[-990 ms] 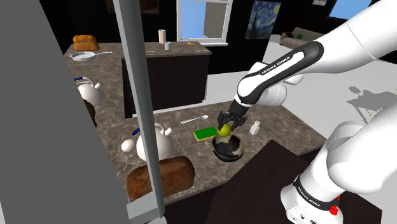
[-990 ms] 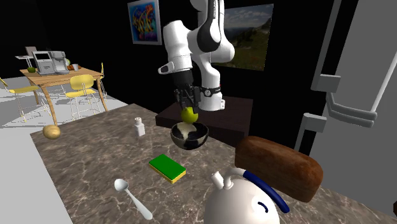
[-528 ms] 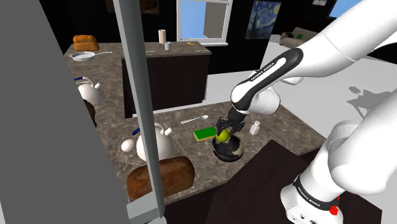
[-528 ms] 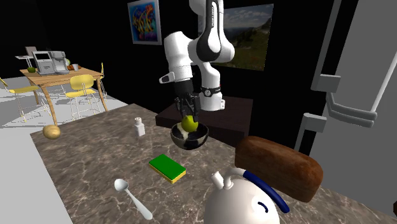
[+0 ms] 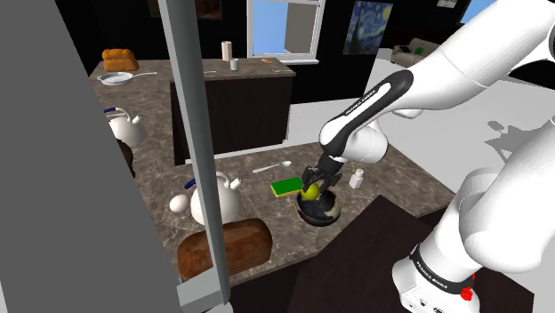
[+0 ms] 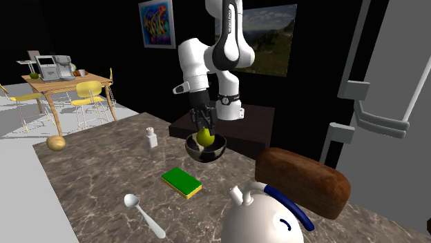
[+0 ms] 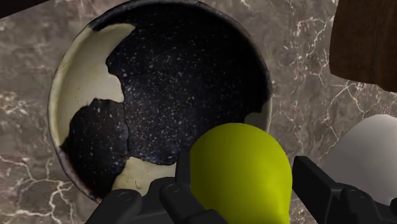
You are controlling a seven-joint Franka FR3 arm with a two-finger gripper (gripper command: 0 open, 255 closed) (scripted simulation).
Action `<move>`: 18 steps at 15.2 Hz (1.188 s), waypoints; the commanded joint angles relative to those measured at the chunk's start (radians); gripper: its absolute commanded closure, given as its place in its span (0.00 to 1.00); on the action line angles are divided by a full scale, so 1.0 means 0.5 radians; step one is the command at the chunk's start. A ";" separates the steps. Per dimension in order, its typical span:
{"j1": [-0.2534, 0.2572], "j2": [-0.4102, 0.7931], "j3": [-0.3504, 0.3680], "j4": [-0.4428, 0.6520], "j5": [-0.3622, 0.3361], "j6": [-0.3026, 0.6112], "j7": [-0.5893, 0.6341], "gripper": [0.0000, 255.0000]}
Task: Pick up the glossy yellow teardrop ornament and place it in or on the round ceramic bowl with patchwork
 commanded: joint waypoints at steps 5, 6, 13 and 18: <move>0.000 0.000 0.000 0.000 0.001 0.000 -0.001 0.00; 0.000 0.000 0.000 0.000 0.001 0.000 -0.001 0.00; -0.199 -0.365 0.028 -0.060 -0.478 -0.272 0.342 0.00; -0.200 -0.364 0.029 -0.060 -0.478 -0.272 0.342 0.00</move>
